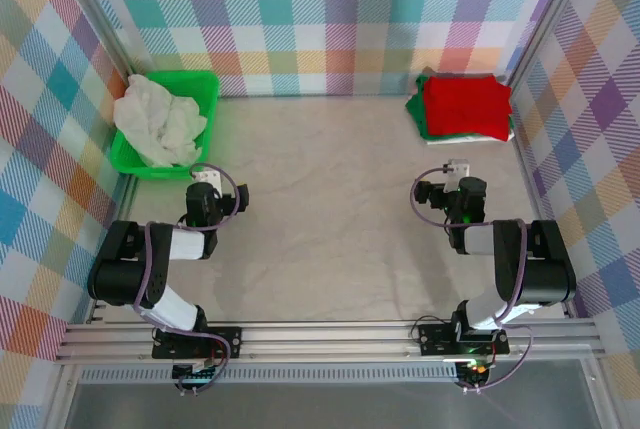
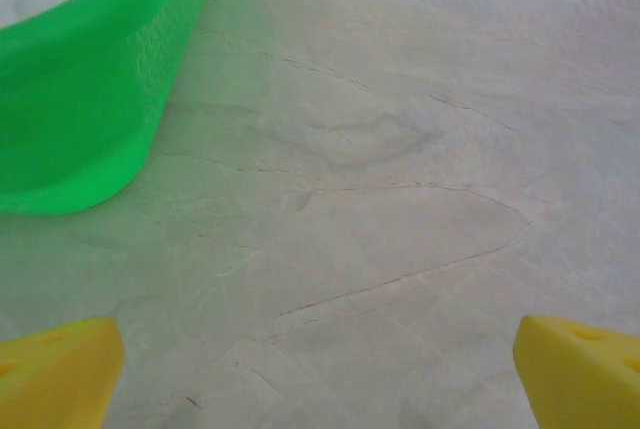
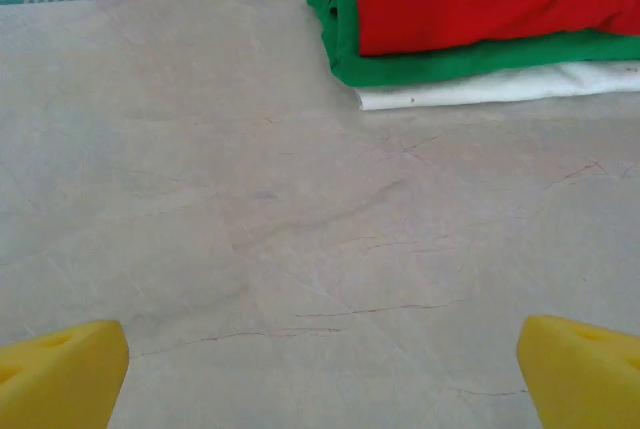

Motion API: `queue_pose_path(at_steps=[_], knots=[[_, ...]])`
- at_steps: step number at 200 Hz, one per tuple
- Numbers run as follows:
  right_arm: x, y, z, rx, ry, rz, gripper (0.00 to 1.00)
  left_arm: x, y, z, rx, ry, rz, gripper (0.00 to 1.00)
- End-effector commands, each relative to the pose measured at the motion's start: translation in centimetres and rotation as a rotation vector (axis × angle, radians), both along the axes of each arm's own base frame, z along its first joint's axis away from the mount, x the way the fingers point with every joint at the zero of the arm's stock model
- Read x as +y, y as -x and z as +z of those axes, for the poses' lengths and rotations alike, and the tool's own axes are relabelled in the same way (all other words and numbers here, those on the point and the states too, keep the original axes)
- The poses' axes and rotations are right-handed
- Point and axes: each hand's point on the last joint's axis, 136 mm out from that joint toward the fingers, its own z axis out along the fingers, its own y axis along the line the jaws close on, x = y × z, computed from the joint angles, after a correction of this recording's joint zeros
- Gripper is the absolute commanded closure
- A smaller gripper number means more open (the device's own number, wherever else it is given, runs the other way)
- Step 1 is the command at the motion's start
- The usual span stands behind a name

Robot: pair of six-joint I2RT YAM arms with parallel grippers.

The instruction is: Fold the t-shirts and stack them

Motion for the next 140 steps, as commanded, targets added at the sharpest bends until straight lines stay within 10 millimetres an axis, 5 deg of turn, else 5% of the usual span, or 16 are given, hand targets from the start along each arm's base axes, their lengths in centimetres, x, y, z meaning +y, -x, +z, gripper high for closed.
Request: queue_pose_path(at_steps=[1,140], knots=[[0.37,-0.39,0.85,-0.025,-0.019,0.017,0.01,0.17,-0.73,0.78,-0.023,-0.001,-0.007,0.0],[0.4,-0.37,1.12,-0.035,-0.022,0.017,0.0,0.18,-0.67,0.97,-0.034,0.002,-0.007,0.0]])
